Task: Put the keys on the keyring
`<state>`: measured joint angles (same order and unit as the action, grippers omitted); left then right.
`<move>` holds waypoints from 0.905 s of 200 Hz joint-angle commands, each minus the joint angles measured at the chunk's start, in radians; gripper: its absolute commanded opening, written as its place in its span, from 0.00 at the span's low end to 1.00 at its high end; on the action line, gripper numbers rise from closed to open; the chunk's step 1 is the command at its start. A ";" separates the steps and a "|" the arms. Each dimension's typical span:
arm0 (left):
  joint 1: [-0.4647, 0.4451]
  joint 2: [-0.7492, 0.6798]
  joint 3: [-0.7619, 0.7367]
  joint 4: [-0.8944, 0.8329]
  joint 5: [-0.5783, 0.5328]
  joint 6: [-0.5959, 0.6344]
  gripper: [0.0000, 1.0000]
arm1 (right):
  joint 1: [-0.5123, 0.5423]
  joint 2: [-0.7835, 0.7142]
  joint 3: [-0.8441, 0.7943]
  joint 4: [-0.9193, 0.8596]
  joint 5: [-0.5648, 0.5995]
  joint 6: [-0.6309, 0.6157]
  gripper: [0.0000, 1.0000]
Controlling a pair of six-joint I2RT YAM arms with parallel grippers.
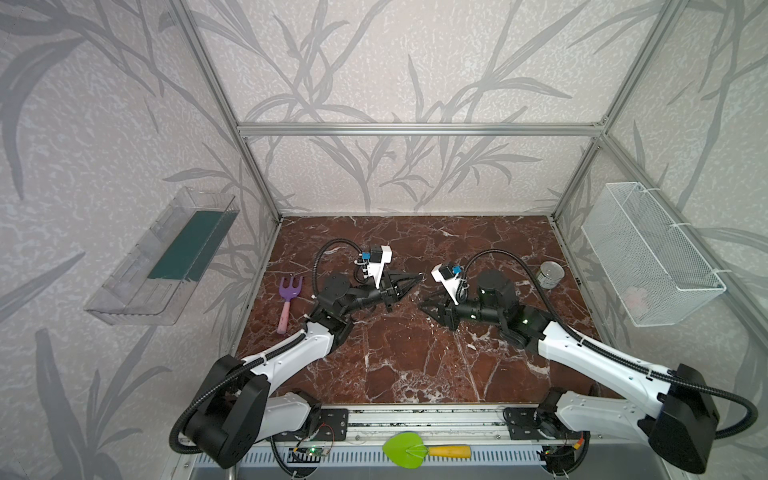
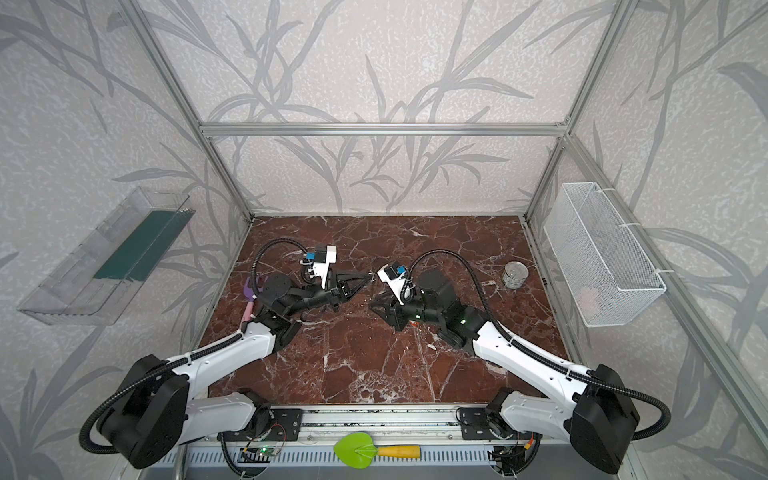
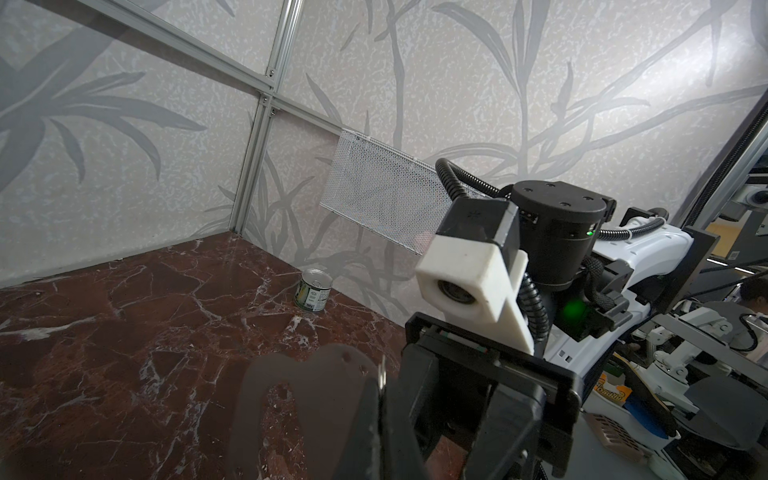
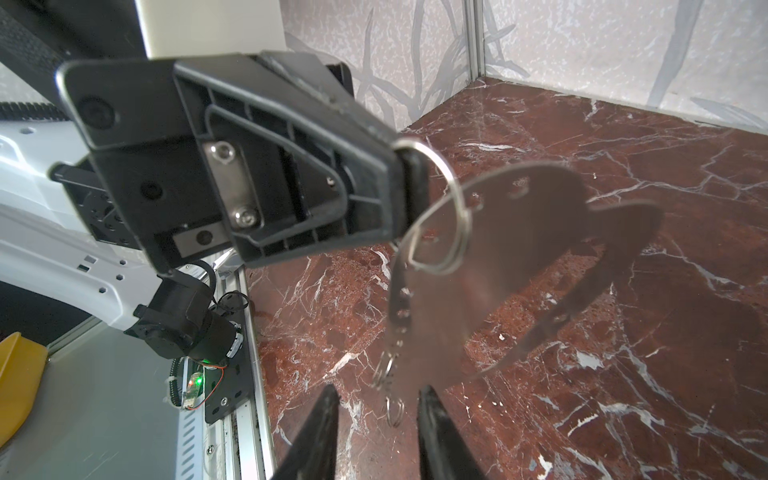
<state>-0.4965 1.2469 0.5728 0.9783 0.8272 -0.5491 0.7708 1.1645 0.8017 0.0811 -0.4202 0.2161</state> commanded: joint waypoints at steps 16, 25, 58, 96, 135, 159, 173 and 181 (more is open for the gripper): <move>-0.006 -0.024 -0.010 0.025 -0.024 0.012 0.00 | -0.004 0.015 0.021 0.044 -0.011 0.018 0.33; -0.007 -0.024 -0.011 0.026 -0.029 0.013 0.00 | -0.004 0.018 0.022 0.045 -0.011 0.020 0.32; -0.009 -0.024 -0.011 0.025 -0.034 0.015 0.00 | -0.004 0.027 0.024 0.042 -0.009 0.022 0.28; -0.013 -0.026 -0.011 0.025 -0.037 0.017 0.00 | -0.004 0.040 0.030 0.035 0.002 0.023 0.23; -0.013 -0.030 -0.017 0.025 -0.044 0.021 0.00 | -0.004 0.039 0.033 0.025 0.020 0.022 0.14; -0.013 -0.040 -0.027 0.018 -0.061 0.029 0.00 | -0.004 0.028 0.032 0.011 0.033 0.016 0.09; -0.014 -0.047 -0.031 0.017 -0.066 0.033 0.00 | -0.004 0.021 0.033 0.004 0.038 0.013 0.06; -0.015 -0.050 -0.034 0.013 -0.070 0.036 0.00 | -0.004 0.016 0.033 0.002 0.040 0.010 0.05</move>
<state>-0.5068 1.2304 0.5510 0.9707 0.7753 -0.5301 0.7708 1.2022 0.8032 0.0963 -0.3977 0.2371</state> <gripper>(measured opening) 0.048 0.067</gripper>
